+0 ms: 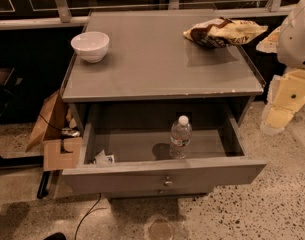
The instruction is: Pick water bottle from top drawer and place on counter
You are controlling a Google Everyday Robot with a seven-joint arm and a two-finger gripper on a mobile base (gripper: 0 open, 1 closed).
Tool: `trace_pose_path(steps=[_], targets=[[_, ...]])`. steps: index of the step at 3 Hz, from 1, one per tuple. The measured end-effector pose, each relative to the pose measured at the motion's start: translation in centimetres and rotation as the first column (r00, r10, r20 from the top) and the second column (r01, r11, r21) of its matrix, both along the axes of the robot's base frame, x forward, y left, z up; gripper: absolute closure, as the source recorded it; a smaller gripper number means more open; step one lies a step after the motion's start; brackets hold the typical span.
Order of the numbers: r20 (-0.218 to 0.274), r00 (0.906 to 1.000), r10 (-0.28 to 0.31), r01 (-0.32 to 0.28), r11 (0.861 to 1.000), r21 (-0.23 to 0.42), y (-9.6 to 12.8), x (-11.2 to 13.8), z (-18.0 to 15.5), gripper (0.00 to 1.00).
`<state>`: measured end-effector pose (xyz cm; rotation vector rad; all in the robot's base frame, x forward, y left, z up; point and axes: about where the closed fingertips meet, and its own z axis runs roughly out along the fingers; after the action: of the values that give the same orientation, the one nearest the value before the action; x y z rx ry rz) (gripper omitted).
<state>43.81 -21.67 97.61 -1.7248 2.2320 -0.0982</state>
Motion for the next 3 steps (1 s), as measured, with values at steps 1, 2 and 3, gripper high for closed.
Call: trace_pose_path(steps=[1,2,3], targets=[[0.0,1.0,0.0,0.0,1.0,0.0,0.0,0.0,0.0,0.0],[0.0,1.0,0.0,0.0,1.0,0.0,0.0,0.0,0.0,0.17],[0.02,0.9996,-0.018,0.018,1.0,0.015,-0.05,0.05,-0.42,0.4]])
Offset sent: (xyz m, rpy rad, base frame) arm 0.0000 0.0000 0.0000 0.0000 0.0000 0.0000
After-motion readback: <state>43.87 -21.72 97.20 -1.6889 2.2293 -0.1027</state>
